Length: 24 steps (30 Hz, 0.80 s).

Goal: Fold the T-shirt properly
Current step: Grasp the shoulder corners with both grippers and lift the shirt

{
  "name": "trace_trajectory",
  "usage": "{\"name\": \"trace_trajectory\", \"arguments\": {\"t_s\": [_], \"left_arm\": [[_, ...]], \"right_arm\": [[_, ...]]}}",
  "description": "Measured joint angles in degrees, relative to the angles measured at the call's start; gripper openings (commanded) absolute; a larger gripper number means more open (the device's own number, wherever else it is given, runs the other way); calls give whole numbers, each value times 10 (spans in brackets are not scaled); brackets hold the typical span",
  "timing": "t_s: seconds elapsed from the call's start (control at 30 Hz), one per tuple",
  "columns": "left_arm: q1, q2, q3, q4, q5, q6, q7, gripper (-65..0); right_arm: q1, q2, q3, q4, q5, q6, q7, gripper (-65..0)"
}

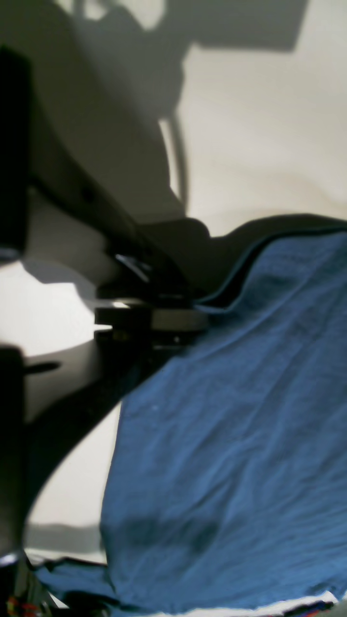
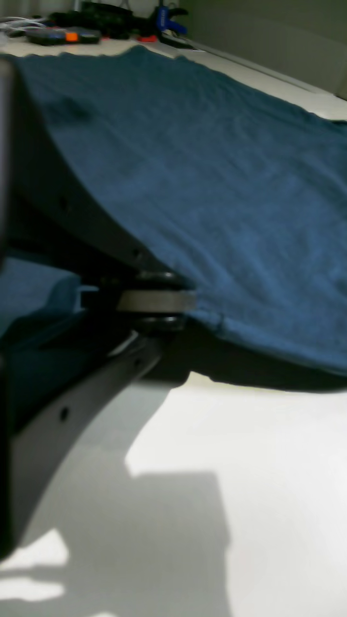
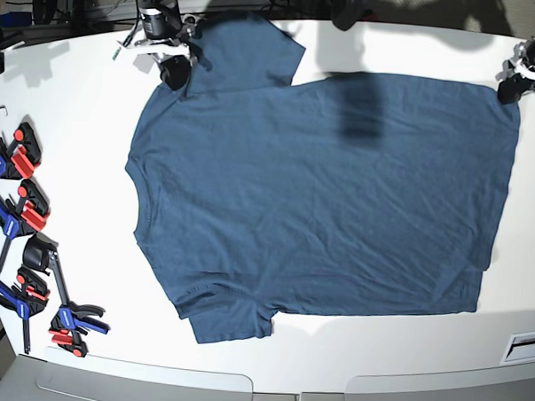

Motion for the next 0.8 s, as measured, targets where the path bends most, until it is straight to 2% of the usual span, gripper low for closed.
{"name": "trace_trajectory", "arguments": {"t_s": [0.07,0.17,0.37,0.47,0.63,0.8], "left_arm": [[7,0,-16,8,5,8,5,-650],[28,0,-36,24,14,-3,14,-650],[103,0,-56,83,-5,-5,29,-650],[135,1,-70,111,-3,-3,33,-650],[179,0,-104,144,-17,-5,45,-650],[208,0,-156,171,-67,-25,77,-650]], "right_arm": [[-3,0,14,0,0,32,-17,-650],[-18,3,43,0,1,76,-16,-650],[-61,19,87,0,37,107,-20,-650],[-87,32,97,0,64,141,-32,-650],[-136,48,112,1,100,175,-45,-650],[-174,48,152,17,182,202,-94,-650]]}}
